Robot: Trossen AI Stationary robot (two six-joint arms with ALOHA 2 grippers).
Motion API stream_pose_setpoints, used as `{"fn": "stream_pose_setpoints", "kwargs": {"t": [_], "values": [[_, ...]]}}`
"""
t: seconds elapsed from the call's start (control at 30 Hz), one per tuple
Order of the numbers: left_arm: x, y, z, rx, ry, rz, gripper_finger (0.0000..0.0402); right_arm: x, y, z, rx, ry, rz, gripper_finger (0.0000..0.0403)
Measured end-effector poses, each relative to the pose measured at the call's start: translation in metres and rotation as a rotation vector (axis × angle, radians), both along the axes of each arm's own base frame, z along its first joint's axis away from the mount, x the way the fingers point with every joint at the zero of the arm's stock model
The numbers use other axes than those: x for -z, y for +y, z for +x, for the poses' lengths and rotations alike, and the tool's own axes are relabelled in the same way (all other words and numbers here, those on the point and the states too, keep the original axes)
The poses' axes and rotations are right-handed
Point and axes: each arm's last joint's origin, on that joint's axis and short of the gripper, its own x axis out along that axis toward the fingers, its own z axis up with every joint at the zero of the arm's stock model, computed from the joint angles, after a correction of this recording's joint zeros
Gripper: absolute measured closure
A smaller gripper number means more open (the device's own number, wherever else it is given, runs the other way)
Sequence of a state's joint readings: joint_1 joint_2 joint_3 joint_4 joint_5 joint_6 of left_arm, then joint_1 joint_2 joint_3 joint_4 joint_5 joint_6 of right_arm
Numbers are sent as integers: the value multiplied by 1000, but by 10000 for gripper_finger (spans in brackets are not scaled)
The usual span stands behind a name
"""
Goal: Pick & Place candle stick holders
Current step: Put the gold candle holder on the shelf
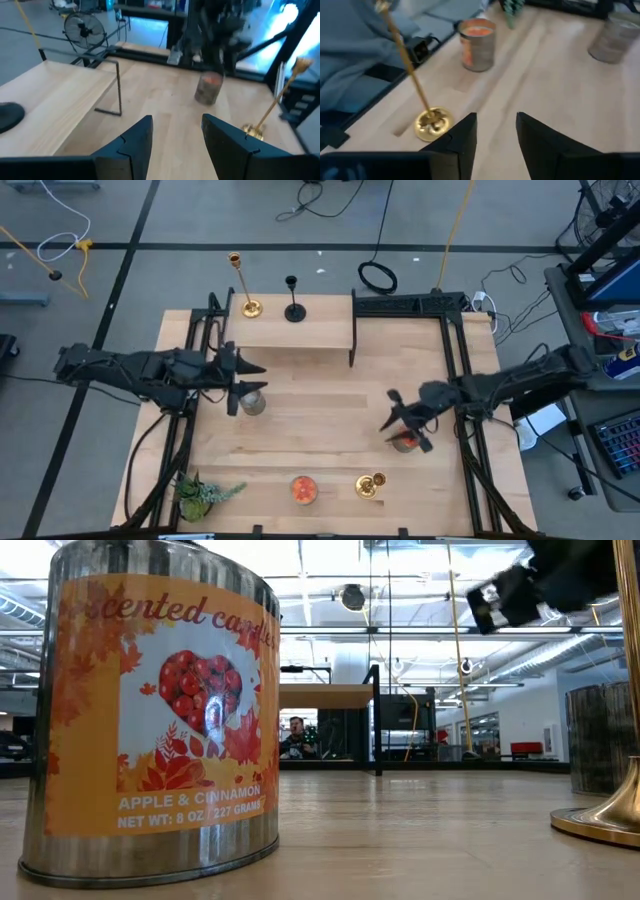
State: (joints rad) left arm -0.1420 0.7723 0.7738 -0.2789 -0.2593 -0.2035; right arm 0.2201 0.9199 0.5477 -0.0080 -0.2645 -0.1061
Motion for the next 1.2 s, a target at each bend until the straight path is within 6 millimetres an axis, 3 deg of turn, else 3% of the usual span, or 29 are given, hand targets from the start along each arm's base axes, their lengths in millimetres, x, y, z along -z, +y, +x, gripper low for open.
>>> {"fn": "stream_pose_setpoints", "kwargs": {"t": [0.13,0.33,0.77,0.97,1.2], "values": [[-5,-5,1,21,-57,-19,224,31,14,-13,-75,-105,51,252],[-9,-10,1,51,-93,-26,224,42,25,-14,-112,-287,117,239],[-9,-14,0,75,-98,-26,224,52,65,33,-157,-152,135,229],[-9,-18,-1,97,-94,-25,224,53,86,48,-347,-119,164,229],[-9,-22,-2,123,-91,-19,224,54,91,59,-349,-152,106,239]]}}
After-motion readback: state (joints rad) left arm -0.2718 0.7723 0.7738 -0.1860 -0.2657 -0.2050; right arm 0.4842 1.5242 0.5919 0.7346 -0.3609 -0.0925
